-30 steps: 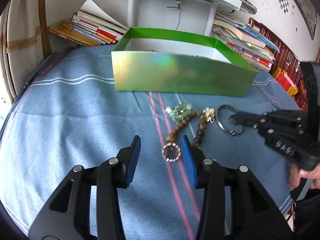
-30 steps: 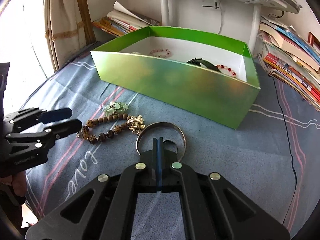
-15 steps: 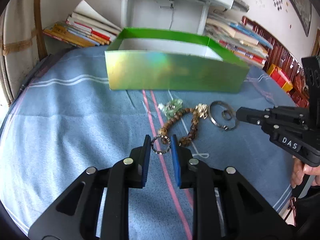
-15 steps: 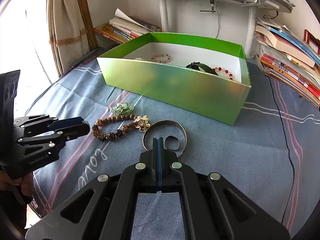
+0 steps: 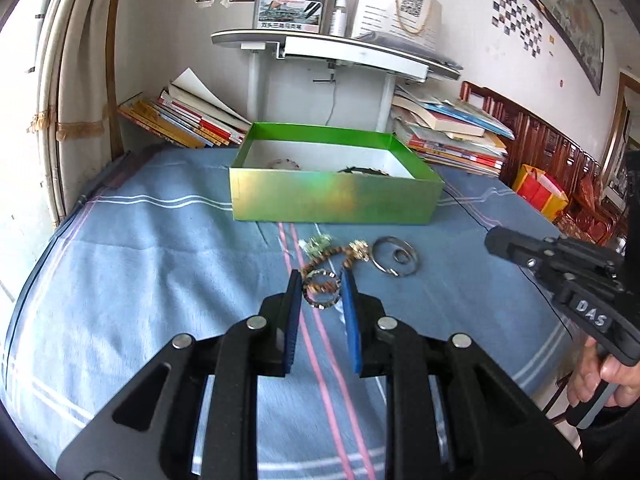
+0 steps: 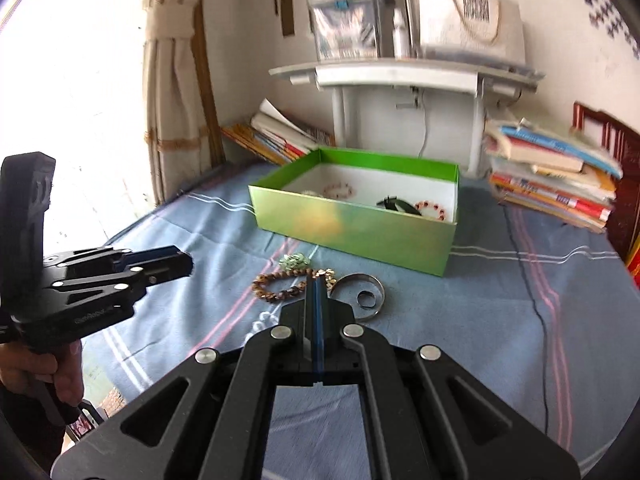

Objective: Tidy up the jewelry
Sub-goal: 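Lift the small silver ring off the sheet with the left tool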

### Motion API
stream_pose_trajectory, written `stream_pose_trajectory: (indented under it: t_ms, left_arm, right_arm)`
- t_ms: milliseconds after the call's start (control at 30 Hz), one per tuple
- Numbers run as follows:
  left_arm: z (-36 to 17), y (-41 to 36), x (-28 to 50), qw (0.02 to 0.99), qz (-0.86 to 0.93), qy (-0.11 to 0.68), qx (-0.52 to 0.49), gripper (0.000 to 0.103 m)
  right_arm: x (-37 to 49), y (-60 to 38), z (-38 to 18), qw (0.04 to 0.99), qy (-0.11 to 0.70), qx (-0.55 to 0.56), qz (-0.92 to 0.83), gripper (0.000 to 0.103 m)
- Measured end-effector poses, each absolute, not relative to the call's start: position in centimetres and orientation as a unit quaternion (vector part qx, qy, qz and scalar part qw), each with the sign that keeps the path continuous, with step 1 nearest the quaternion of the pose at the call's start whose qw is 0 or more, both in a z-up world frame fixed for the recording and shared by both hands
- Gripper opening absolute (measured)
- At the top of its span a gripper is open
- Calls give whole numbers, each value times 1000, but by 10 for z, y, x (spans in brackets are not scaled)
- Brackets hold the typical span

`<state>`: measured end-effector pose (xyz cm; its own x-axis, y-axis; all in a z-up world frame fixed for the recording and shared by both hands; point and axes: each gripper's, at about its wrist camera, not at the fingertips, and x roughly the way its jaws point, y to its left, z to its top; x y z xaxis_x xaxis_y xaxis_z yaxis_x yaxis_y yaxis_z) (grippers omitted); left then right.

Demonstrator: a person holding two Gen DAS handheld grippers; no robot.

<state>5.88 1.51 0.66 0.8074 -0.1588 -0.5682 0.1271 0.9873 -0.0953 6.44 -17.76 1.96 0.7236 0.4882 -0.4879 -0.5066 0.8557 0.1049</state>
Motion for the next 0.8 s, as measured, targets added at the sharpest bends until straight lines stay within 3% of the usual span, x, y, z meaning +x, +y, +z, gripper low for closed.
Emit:
stream_pose_trajectory:
  t_ms: [367, 400, 433, 467, 533, 667, 700, 767, 800]
  left_arm:
    - [5, 10, 14, 953, -86, 290, -32, 20]
    - [5, 10, 13, 953, -86, 290, -32, 20]
    - [5, 10, 13, 953, -86, 289, -33, 20]
    - [5, 11, 13, 953, -86, 289, -35, 20]
    - [5, 12, 14, 953, -85, 289, -36, 20]
    - [4, 16, 21, 952, -84, 292, -39, 20]
    - [4, 17, 23, 951, -84, 294, -40, 20]
    - [2, 20, 28, 951, -80, 297, -42, 20]
    - [1, 22, 31, 950, -79, 298, -44, 20]
  right_arm:
    - [30, -179, 20, 931, 251, -46, 260, 0]
    - [32, -177, 19, 933, 248, -54, 256, 5]
    - [41, -173, 18, 934, 247, -72, 247, 22]
    - [49, -170, 17, 936, 247, -82, 238, 48]
    - [71, -166, 15, 937, 243, -89, 233, 61]
    - [140, -157, -2, 924, 298, -71, 230, 61]
    - [153, -154, -8, 919, 312, -73, 228, 55]
    - [178, -143, -26, 901, 354, -91, 234, 25]
    - [184, -141, -30, 897, 363, -90, 235, 23]
